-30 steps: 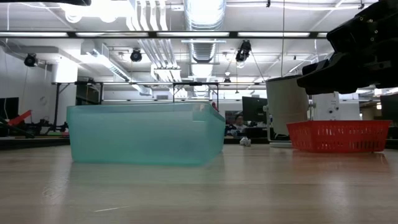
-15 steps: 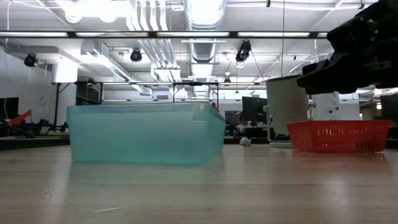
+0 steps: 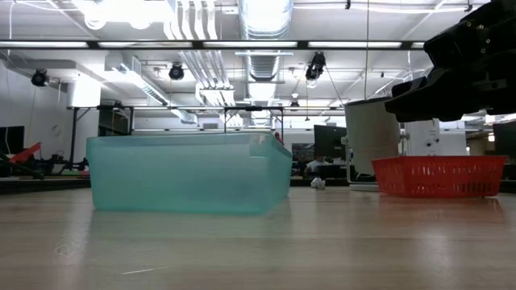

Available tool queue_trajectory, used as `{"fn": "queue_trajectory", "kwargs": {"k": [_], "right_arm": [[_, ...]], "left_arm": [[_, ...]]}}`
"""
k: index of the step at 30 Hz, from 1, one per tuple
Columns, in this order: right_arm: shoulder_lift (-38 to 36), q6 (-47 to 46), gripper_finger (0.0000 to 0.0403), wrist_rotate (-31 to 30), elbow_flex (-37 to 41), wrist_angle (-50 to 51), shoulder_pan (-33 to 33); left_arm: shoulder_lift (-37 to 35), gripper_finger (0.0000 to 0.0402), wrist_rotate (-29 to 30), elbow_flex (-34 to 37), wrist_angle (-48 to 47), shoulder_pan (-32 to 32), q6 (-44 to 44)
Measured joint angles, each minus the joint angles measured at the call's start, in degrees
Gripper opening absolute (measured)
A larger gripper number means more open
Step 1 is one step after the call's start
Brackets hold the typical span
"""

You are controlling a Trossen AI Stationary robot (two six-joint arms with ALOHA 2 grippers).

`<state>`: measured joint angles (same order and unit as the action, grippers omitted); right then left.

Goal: Pick and place items into bin
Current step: Put the bottom left white charger cable into the green bin

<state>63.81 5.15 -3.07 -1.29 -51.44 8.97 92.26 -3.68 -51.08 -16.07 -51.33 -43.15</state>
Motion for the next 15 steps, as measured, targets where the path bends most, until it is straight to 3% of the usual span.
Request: {"fn": "queue_trajectory", "kwargs": {"k": [15], "right_arm": [[0.02, -0.02, 0.0009, -0.02, 0.01, -1.16, 0.0]], "left_arm": [[-6.02, 0.0027, 4.54, -0.19, -2.48, 5.47, 22.41]]}}
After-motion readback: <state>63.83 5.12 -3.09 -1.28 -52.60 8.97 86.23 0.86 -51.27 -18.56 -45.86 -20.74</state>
